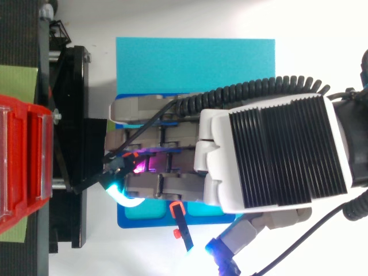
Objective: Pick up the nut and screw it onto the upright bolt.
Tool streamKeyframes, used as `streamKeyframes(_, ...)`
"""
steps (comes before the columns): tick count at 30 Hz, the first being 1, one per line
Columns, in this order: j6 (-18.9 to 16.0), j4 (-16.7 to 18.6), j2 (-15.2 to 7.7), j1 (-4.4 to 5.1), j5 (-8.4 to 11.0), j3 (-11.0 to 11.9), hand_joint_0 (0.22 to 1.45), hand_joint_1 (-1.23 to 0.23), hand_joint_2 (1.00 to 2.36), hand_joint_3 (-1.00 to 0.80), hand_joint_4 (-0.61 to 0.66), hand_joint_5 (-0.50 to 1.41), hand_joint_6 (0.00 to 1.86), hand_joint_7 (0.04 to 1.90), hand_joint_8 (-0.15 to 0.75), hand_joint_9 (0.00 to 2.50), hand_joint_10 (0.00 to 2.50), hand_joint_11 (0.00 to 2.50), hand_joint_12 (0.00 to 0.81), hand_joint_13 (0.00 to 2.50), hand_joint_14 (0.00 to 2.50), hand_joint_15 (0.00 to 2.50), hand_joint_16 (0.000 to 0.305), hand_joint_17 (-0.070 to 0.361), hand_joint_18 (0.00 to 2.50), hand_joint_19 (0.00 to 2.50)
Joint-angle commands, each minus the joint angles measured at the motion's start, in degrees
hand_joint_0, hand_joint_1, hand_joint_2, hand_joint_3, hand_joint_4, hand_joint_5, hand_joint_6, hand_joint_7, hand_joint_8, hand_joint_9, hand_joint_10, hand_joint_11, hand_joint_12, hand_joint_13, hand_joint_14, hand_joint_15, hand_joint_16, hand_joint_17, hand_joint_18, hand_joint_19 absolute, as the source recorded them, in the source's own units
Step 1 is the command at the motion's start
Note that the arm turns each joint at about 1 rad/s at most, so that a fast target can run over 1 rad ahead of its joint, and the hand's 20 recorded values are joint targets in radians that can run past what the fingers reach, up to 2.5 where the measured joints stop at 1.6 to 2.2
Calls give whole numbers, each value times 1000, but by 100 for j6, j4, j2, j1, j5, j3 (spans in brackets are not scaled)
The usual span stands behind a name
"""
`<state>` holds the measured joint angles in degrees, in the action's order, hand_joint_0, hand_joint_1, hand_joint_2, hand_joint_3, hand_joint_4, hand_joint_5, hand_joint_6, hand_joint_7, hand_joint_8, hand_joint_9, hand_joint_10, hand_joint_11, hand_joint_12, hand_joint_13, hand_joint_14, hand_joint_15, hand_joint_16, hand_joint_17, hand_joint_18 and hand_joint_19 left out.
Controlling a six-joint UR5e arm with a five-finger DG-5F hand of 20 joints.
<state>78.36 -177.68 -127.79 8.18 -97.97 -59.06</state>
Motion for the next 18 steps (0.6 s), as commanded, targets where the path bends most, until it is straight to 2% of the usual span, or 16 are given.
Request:
streamKeyframes(1,-23,-21,0,-18,6,0,460,-105,1000,-500,224,-133,502,735,257,619,0,0,337,255,0,0,35,79,0,0)
streamKeyframes(13,-67,-3,0,-71,6,-9,461,-102,1000,-500,221,-134,502,737,256,617,0,0,338,251,0,0,35,80,0,0)
streamKeyframes(18,-190,111,0,-89,15,-123,461,-102,1000,-500,227,-134,502,741,258,618,0,0,339,252,0,0,35,80,0,0)
